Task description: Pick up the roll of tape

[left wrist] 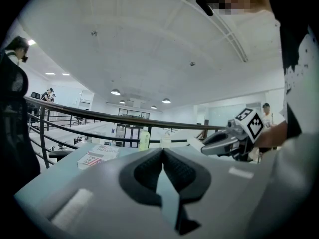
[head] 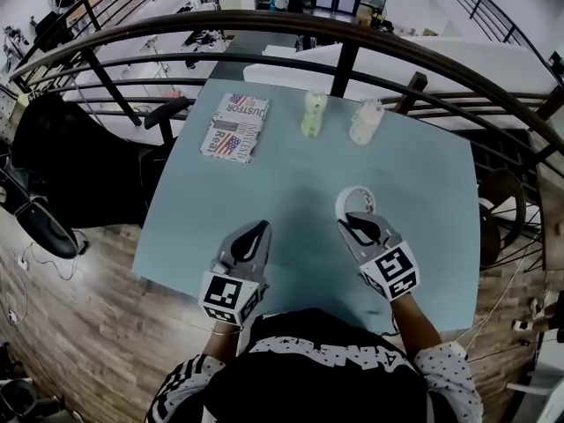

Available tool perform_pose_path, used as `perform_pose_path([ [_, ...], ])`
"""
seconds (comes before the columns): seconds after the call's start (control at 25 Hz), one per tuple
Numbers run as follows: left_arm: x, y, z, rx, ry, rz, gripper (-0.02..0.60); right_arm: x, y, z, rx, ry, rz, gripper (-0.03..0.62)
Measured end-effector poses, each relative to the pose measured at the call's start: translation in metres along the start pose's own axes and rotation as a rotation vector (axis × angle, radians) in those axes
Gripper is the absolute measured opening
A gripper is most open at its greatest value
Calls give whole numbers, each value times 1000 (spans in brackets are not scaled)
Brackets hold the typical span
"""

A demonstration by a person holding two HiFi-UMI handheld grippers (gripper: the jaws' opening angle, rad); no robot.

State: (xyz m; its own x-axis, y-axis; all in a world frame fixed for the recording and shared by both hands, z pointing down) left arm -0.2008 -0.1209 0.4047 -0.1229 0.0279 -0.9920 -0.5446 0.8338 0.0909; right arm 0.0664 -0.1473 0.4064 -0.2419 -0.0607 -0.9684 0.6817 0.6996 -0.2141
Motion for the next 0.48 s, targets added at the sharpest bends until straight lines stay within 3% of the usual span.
perform_pose_path([
  [0.48,-2,0,-3,-2,1,3,0,22,5,-4,-2,34,81,55],
])
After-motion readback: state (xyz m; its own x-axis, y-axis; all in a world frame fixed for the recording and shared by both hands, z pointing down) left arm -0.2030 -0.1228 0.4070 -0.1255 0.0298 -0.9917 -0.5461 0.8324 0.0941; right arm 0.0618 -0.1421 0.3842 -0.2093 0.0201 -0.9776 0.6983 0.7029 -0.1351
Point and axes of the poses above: the fingertips, and each gripper's own axes: y backward along the fingers, z to its right, x out of its top, the point moved 10 cm from there along y, backward along the fingers, and after that the axes turned 14 degrees about z, right-handed, at the moved point
